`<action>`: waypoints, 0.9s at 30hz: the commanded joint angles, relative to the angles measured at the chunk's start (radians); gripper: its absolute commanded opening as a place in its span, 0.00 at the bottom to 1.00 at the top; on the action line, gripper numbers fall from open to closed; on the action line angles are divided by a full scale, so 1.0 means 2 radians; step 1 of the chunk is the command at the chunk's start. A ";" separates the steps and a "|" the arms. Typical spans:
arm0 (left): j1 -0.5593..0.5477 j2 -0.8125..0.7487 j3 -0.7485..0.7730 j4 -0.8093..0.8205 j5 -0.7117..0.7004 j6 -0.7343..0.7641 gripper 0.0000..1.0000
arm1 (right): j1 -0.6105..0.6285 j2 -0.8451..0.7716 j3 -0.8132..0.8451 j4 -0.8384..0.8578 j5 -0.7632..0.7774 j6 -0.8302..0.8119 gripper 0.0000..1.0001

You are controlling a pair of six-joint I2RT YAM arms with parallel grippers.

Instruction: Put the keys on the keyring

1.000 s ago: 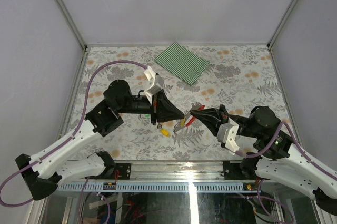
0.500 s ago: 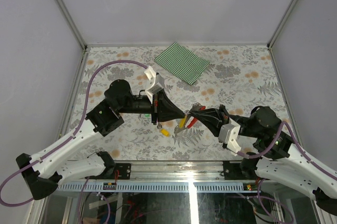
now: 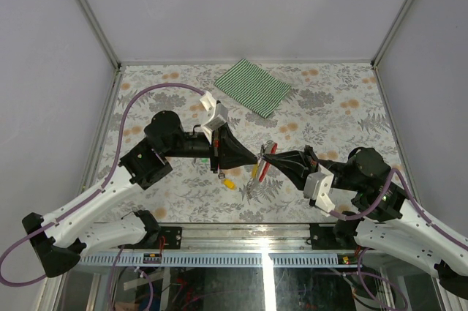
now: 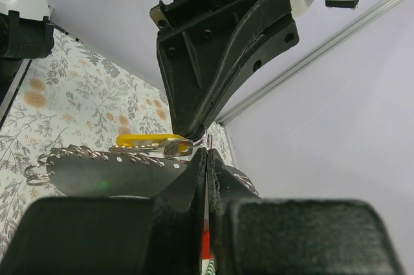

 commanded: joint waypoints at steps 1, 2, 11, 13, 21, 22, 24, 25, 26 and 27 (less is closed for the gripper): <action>-0.003 -0.004 0.012 0.032 -0.005 -0.004 0.00 | 0.003 -0.005 0.012 0.029 -0.014 0.007 0.00; -0.004 -0.003 0.012 0.031 -0.005 -0.005 0.00 | 0.002 -0.005 0.013 0.029 -0.015 0.008 0.00; -0.004 -0.008 0.013 0.033 -0.006 -0.004 0.00 | 0.003 -0.010 0.012 0.016 -0.019 0.008 0.00; -0.003 -0.008 0.013 0.034 -0.005 -0.003 0.00 | 0.002 -0.010 0.012 0.015 -0.019 0.008 0.00; -0.004 -0.009 0.013 0.035 0.000 -0.003 0.00 | 0.003 -0.005 0.014 0.011 -0.018 0.009 0.00; -0.005 -0.010 0.013 0.036 0.001 -0.003 0.00 | 0.003 -0.005 0.014 0.010 -0.018 0.010 0.00; -0.005 -0.011 0.013 0.036 0.001 -0.002 0.00 | 0.003 -0.004 0.014 0.010 -0.018 0.010 0.00; -0.005 -0.010 0.012 0.036 0.001 -0.002 0.00 | 0.002 -0.003 0.014 0.009 -0.019 0.011 0.00; -0.004 -0.010 0.012 0.037 0.001 -0.002 0.00 | 0.003 -0.003 0.015 0.009 -0.020 0.011 0.00; -0.005 -0.010 0.012 0.037 0.001 -0.002 0.00 | 0.003 -0.003 0.016 0.008 -0.021 0.011 0.00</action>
